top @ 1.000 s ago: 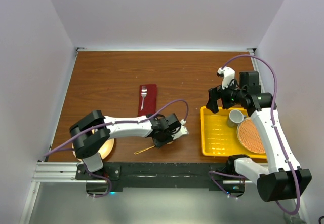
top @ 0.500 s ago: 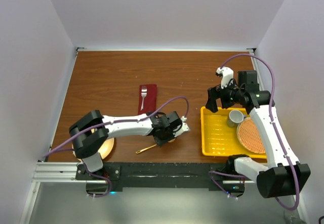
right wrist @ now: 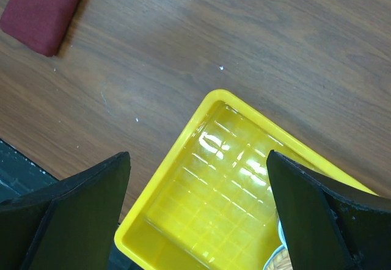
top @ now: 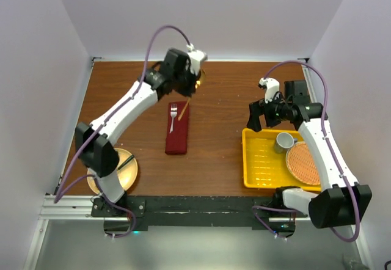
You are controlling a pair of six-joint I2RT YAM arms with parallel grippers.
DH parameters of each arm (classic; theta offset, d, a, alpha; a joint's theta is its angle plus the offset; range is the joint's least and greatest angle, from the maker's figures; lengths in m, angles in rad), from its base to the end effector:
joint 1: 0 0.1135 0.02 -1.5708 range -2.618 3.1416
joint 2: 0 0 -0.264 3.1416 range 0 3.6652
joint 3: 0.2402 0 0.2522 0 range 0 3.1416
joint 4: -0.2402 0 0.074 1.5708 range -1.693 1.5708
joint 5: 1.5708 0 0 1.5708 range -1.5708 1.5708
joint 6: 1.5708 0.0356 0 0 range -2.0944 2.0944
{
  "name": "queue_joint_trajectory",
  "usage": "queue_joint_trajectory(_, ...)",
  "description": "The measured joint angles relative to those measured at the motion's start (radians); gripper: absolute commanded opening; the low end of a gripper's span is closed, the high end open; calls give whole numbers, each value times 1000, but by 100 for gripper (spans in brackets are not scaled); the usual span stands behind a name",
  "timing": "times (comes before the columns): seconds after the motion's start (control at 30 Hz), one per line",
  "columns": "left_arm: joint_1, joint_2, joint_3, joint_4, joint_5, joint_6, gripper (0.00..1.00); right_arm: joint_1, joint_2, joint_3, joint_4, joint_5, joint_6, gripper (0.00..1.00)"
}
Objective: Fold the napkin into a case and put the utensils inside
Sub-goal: Insert the spoon into the folded napkin.
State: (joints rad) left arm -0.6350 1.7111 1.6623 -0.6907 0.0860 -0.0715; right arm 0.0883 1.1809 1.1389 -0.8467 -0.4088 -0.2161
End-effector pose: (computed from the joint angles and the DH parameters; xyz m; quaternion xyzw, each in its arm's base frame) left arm 0.3085 -0.2311 0.3491 0.2708 0.8731 -0.1765 0.3649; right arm 0.2320 0.0347 0.3245 -0.2070 0.9018 0.1700 0.3391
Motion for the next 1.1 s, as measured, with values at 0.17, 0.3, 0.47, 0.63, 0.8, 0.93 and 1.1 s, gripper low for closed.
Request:
queue_joint_trajectory(0.17,158,198,242,15,-8,-61,0,0,50,20,6,0,7,98)
queue_joint_trajectory(0.3,233,339,311,11,-12,-116,0,0,73,42,11,3,8,98)
queue_joint_trajectory(0.47,259,439,312,-14,-12,-170,0,0,90,56,17,8,7,98)
queue_joint_trajectory(0.63,257,484,329,-37,0,-215,0,0,129,73,24,21,7,98)
queue_joint_trajectory(0.8,257,504,344,-53,22,-255,0,0,162,84,26,27,7,98)
queue_joint_trajectory(0.93,257,516,344,-61,31,-277,0,0,182,99,32,27,7,98)
queue_joint_trajectory(1.1,257,523,321,-59,34,-293,0,0,200,117,40,26,7,98)
